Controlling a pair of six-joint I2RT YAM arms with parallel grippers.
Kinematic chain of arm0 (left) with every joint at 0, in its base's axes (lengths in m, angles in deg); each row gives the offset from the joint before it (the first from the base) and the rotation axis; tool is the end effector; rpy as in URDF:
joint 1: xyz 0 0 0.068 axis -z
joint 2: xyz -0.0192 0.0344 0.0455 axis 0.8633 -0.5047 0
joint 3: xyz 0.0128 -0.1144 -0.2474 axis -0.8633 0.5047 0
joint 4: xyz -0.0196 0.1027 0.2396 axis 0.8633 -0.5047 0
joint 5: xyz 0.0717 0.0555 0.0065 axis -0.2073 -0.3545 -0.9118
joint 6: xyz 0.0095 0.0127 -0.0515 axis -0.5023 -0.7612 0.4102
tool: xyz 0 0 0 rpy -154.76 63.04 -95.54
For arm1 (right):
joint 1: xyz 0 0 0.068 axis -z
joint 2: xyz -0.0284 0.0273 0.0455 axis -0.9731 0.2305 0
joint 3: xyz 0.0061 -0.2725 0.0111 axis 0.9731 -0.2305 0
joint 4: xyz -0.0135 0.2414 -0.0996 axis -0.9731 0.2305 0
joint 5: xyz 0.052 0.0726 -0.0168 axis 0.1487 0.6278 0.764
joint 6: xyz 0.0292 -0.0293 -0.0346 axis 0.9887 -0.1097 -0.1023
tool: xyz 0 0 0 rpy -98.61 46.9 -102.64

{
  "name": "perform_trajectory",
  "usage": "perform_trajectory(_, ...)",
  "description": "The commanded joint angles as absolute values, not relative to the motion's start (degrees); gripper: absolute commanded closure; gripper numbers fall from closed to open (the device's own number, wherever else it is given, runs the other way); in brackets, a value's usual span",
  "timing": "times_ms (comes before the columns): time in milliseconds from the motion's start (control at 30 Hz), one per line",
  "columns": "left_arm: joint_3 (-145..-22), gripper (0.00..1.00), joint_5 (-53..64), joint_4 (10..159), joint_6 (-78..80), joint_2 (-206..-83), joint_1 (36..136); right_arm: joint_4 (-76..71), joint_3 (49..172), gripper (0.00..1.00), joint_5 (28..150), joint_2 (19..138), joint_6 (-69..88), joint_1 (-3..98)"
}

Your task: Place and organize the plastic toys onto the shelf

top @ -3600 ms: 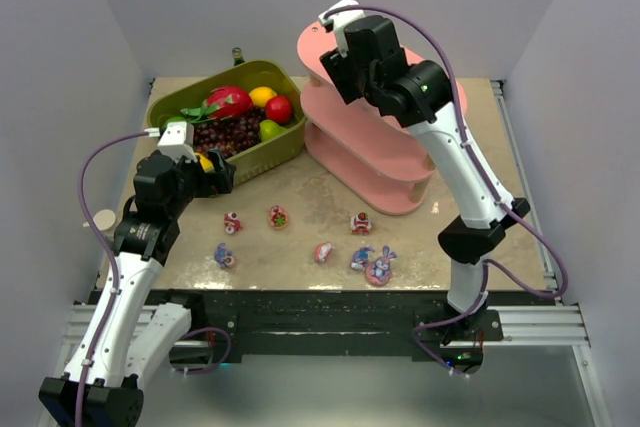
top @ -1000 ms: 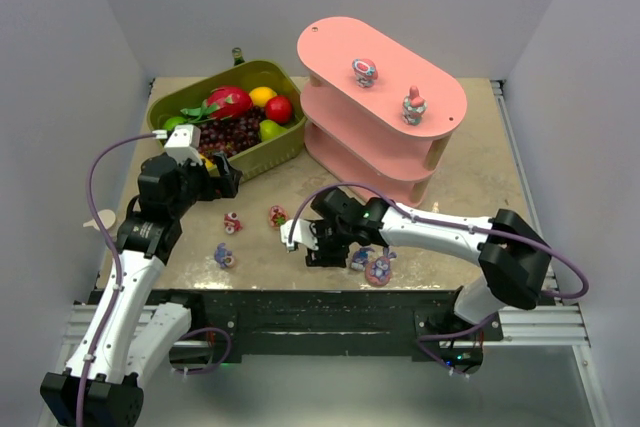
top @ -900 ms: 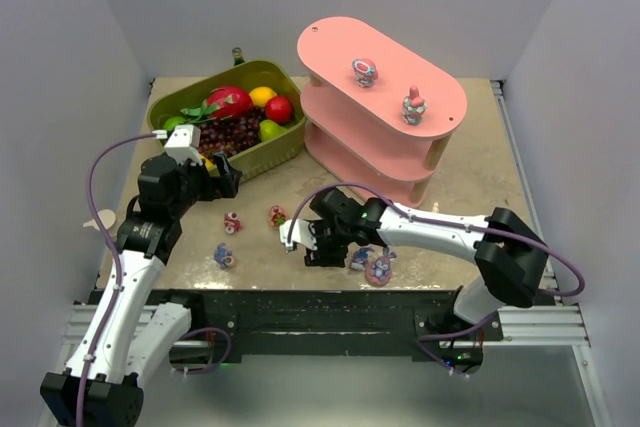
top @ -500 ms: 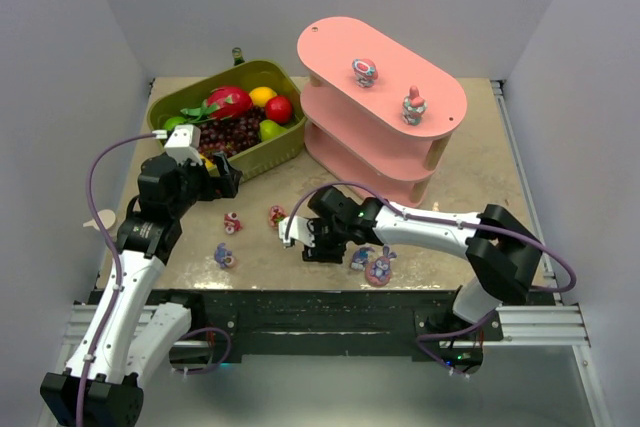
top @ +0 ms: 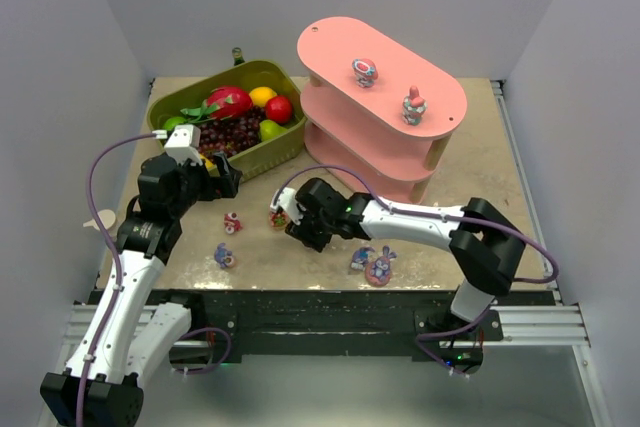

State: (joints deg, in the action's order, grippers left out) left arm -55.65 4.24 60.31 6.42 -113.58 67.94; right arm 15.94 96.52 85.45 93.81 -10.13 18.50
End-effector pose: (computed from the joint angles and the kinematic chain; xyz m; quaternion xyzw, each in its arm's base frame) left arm 0.1740 -0.0297 0.3168 -0.0314 0.8269 -0.1738 0.5339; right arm 0.1821 0.2990 0.1995 -0.5628 0.7638 0.1552 0.2752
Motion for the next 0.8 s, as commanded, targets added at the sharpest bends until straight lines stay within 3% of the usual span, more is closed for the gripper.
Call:
perform_trajectory(0, -55.36, 0.01, 4.81, 61.63, 6.44, -113.40, 67.34, 15.63, 99.71, 0.87, 73.16, 99.00, 7.86, 16.56)
perform_trajectory(200, -55.36, 0.00, 4.90, 61.55, 6.44, -113.58, 67.34, 14.06, 102.27, 0.80, 67.60, 100.42, 15.96, 14.80)
perform_trajectory(267, -55.36, 0.01, 4.90, 61.63, 6.44, -113.49, 67.34, 13.62, 102.44, 0.71, 67.77, 100.24, 16.40, 14.71)
perform_trajectory(333, -55.28, 0.00, 4.81, 61.55, 6.44, -113.58, 67.34, 13.26, 102.53, 0.53, 69.01, 99.28, 15.88, 14.45)
perform_trajectory(433, -55.36, 0.01, 4.55, 61.46, 6.35, -113.58, 67.34, 11.59, 101.65, 0.45, 69.97, 97.52, 14.39, 14.45)
perform_trajectory(767, -55.54, 0.01, 4.46, 61.46, 6.26, -113.75, 67.34, 9.48, 98.23, 0.32, 79.45, 89.87, -2.21, 14.45)
